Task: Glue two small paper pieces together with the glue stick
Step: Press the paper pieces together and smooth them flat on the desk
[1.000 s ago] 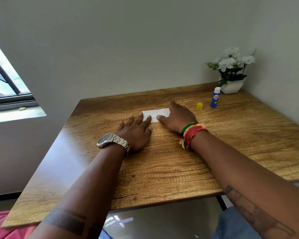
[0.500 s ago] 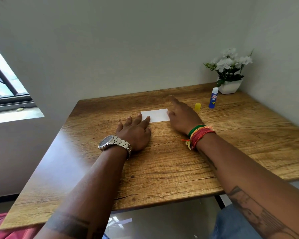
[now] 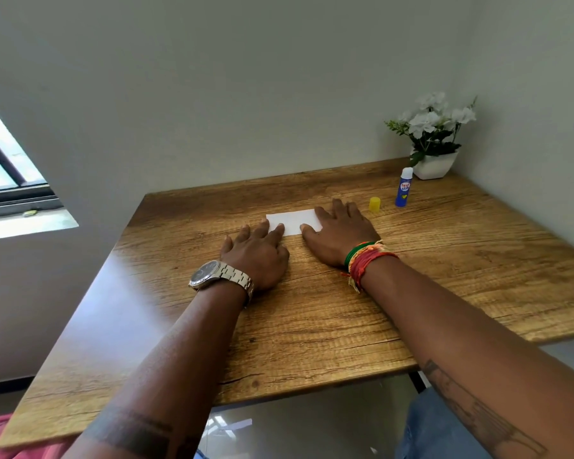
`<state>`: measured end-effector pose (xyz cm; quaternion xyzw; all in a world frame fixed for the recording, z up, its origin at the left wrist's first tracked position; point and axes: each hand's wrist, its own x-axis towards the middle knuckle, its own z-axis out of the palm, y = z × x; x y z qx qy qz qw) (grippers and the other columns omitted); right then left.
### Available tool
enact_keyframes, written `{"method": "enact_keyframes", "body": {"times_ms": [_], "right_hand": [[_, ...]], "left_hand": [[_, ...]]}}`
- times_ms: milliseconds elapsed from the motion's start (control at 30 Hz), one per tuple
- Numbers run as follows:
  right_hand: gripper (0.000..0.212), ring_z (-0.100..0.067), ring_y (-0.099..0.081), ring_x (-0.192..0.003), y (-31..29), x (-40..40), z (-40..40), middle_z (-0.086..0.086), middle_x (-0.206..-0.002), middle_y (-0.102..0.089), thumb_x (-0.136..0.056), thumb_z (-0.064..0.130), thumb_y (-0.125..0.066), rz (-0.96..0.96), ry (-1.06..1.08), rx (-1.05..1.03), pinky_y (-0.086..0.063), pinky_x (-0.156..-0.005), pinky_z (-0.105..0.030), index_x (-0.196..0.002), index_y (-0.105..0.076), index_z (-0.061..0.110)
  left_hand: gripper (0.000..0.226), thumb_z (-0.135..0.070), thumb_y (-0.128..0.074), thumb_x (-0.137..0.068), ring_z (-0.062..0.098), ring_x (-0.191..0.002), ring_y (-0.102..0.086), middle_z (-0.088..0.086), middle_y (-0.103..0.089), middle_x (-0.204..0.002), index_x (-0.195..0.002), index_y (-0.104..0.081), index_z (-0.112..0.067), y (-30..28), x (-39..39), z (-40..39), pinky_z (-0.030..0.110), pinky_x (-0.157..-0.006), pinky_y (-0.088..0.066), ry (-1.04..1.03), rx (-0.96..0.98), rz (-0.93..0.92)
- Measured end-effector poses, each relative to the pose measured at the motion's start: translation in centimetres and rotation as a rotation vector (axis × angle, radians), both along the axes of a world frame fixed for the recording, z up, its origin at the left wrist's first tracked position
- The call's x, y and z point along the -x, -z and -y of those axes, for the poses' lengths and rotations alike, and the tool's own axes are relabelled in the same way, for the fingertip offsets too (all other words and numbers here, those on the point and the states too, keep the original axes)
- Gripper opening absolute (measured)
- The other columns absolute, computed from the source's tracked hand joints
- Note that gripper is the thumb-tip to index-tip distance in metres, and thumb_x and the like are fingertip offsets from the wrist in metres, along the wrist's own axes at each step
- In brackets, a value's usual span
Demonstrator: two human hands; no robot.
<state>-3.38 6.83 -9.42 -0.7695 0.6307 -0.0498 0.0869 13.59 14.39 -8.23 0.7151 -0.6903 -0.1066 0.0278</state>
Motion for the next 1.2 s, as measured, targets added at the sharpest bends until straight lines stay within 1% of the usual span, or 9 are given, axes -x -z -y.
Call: {"method": "enact_keyframes", "body": {"times_ms": [100, 200, 267, 333, 433, 600, 833, 1000, 1200], "right_hand": [[0.081, -0.031, -0.001, -0.157, 0.0, 0.1, -0.2, -0.006, -0.171, 0.000, -0.096, 0.069, -0.021, 0.007, -0.014, 0.001, -0.008, -0.125, -0.047, -0.162, -0.010, 0.025], [0.079, -0.030, -0.013, -0.155, -0.3, 0.8, -0.3, -0.007, -0.170, -0.010, -0.098, 0.063, -0.032, 0.147, -0.039, 0.071, -0.017, -0.122, -0.046, -0.162, -0.012, 0.021], [0.071, -0.030, -0.023, -0.152, -0.3, 1.4, -0.3, -0.008, -0.167, -0.021, -0.100, 0.057, -0.035, 0.189, -0.096, 0.090, -0.024, -0.121, -0.045, -0.160, -0.022, 0.023], [0.063, -0.031, -0.034, -0.146, -0.2, 1.6, -0.5, -0.010, -0.161, -0.034, -0.100, 0.055, -0.035, 0.142, -0.140, 0.106, -0.031, -0.116, -0.043, -0.155, -0.037, 0.024], [0.059, -0.031, -0.042, -0.138, -0.1, 1.3, -0.6, -0.013, -0.153, -0.044, -0.101, 0.053, -0.033, 0.085, -0.142, 0.130, -0.036, -0.111, -0.042, -0.150, -0.046, 0.024], [0.068, -0.032, -0.040, -0.139, 0.2, 0.5, -0.6, -0.014, -0.154, -0.041, -0.097, 0.052, -0.030, 0.009, -0.084, 0.144, -0.036, -0.114, -0.044, -0.154, -0.038, 0.016], [0.070, -0.031, -0.034, -0.145, 0.4, 1.2, -0.3, -0.011, -0.161, -0.035, -0.098, 0.054, -0.035, 0.081, -0.122, 0.119, -0.030, -0.118, -0.043, -0.159, -0.023, 0.020], [0.063, -0.031, -0.042, -0.137, 0.3, 1.1, -0.3, -0.014, -0.151, -0.045, -0.098, 0.052, -0.034, 0.032, -0.152, 0.143, -0.036, -0.112, -0.042, -0.151, -0.043, 0.020], [0.067, -0.028, -0.043, -0.136, 0.0, 0.9, -0.6, -0.011, -0.150, -0.046, -0.097, 0.051, -0.036, 0.054, -0.123, 0.134, -0.037, -0.111, -0.041, -0.150, -0.043, 0.012]], "left_hand": [[0.059, -0.049, -0.022, -0.102, 0.026, -0.155, 0.002, -0.006, 0.000, -0.170, -0.159, -0.008, -0.040, 0.0, 0.1, 0.0, 0.055, -0.123, 0.000, -0.002, 0.001, 0.004], [0.060, -0.049, -0.022, -0.102, 0.026, -0.155, 0.003, -0.006, 0.000, -0.170, -0.159, -0.008, -0.040, 0.1, 0.1, 0.1, 0.056, -0.122, 0.000, -0.008, 0.000, 0.005], [0.059, -0.049, -0.023, -0.102, 0.027, -0.155, 0.002, -0.006, -0.001, -0.170, -0.159, -0.010, -0.040, 0.2, 0.1, 0.1, 0.056, -0.122, 0.000, -0.011, 0.004, 0.001], [0.059, -0.049, -0.024, -0.102, 0.027, -0.155, 0.000, -0.005, -0.003, -0.170, -0.159, -0.011, -0.040, 0.1, 0.2, 0.1, 0.057, -0.122, -0.001, -0.014, 0.014, 0.004], [0.059, -0.048, -0.024, -0.102, 0.028, -0.155, -0.001, -0.004, -0.004, -0.170, -0.159, -0.012, -0.039, 0.0, 0.3, 0.1, 0.058, -0.122, -0.002, -0.012, 0.020, 0.010], [0.060, -0.048, -0.025, -0.102, 0.029, -0.155, -0.001, -0.003, -0.004, -0.170, -0.159, -0.012, -0.038, 0.0, 0.6, 0.1, 0.059, -0.122, -0.003, -0.019, 0.023, 0.016], [0.062, -0.049, -0.024, -0.100, 0.030, -0.155, 0.000, -0.003, -0.003, -0.170, -0.160, -0.010, -0.037, 0.4, 0.8, 0.2, 0.060, -0.121, -0.002, -0.036, 0.030, 0.017], [0.062, -0.048, -0.024, -0.100, 0.030, -0.155, -0.001, -0.003, -0.005, -0.170, -0.160, -0.012, -0.037, 0.5, 0.9, 0.2, 0.060, -0.121, -0.003, -0.046, 0.041, 0.022], [0.063, -0.050, -0.025, -0.099, 0.032, -0.154, -0.007, -0.003, -0.010, -0.169, -0.159, -0.017, -0.033, 0.4, 1.3, 0.4, 0.061, -0.120, -0.007, -0.075, 0.074, 0.022]]}}
